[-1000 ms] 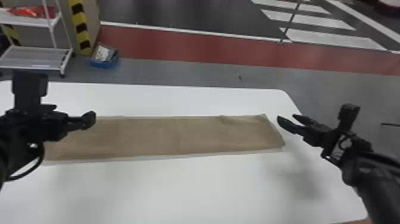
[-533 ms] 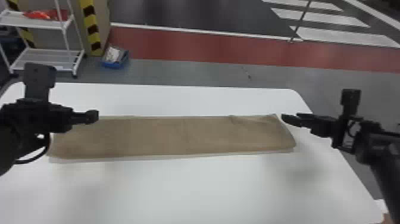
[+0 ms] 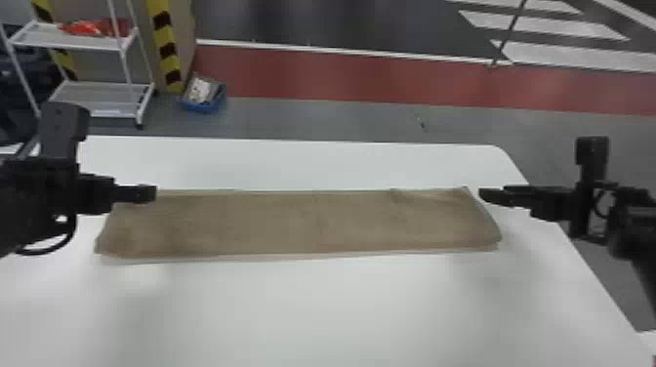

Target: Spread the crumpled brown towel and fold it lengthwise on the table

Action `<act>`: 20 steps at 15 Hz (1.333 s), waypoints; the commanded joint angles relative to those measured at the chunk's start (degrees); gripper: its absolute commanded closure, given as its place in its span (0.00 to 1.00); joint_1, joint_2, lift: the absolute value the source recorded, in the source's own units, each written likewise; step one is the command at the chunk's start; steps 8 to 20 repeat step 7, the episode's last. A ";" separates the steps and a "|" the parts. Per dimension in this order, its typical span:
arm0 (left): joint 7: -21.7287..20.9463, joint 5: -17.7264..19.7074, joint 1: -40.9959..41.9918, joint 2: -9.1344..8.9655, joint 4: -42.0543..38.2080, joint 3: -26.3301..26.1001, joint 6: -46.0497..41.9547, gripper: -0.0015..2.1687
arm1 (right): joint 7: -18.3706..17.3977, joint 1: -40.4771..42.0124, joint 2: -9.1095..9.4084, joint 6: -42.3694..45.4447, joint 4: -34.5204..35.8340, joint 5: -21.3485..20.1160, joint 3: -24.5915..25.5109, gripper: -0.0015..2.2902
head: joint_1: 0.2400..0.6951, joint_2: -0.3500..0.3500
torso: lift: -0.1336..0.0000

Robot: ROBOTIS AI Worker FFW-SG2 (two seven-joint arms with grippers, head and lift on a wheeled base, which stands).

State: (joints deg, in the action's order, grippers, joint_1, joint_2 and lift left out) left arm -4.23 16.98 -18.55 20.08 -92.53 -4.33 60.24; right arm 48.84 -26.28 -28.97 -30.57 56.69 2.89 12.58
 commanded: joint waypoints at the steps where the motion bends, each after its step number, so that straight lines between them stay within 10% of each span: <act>1: -0.34 0.07 -0.70 0.48 1.21 0.46 0.89 0.01 | 0.81 -0.35 -0.12 0.02 -0.09 -1.40 -0.28 0.09 | 1.00 0.28 | 0.08; 20: -1.31 0.07 -1.31 0.75 3.41 0.55 0.89 0.01 | 1.17 -0.71 -0.12 -1.74 -0.09 -2.45 -0.45 0.09 | 1.00 0.30 | 0.08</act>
